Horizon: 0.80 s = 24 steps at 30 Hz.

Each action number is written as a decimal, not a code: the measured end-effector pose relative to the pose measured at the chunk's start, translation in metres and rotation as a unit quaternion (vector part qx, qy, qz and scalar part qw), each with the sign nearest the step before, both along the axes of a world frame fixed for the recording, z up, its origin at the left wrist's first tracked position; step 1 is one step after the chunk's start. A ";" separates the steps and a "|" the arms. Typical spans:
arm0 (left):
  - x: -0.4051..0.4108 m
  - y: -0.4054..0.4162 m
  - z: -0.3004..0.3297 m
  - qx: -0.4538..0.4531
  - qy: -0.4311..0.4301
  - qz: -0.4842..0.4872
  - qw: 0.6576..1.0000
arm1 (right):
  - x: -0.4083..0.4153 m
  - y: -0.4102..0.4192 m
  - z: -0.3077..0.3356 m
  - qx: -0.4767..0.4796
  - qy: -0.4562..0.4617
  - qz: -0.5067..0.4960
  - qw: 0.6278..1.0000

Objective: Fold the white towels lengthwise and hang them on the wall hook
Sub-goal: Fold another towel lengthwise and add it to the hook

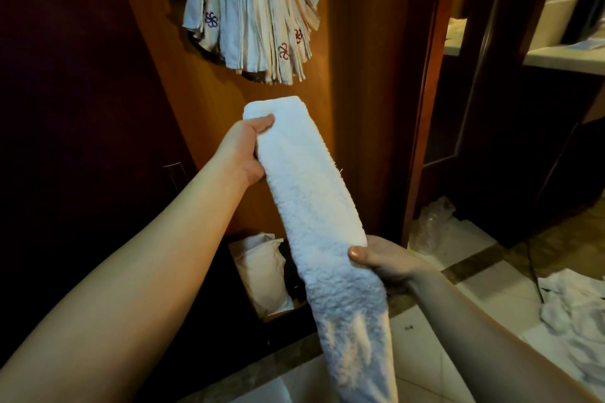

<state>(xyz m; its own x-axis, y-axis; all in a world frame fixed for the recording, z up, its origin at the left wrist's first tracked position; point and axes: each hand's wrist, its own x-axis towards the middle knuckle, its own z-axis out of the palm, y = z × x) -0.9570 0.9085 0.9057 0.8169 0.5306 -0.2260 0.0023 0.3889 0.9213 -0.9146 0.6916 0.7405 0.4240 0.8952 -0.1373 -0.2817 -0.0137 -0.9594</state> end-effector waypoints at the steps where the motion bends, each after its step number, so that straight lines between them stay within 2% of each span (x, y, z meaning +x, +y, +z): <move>1: 0.003 0.000 0.000 0.003 0.009 0.005 1.000 | 0.001 -0.001 0.000 -0.002 -0.006 -0.003 1.000; 7: 0.016 0.002 0.003 -0.005 0.021 0.018 1.000 | 0.003 -0.004 0.012 -0.008 -0.056 -0.061 0.997; 11: 0.023 -0.004 0.010 -0.009 0.020 -0.004 1.000 | 0.003 -0.010 0.008 -0.030 -0.049 -0.033 0.998; 18: 0.039 -0.004 0.028 0.002 0.013 0.033 0.999 | 0.008 -0.022 -0.004 -0.051 -0.009 0.010 0.999; 21: 0.048 0.001 0.031 0.019 0.018 0.048 0.999 | 0.012 -0.027 -0.004 -0.039 0.070 0.051 0.996; 24: 0.057 0.004 0.030 0.025 0.029 0.048 0.998 | 0.017 -0.031 -0.003 -0.067 0.118 0.102 0.986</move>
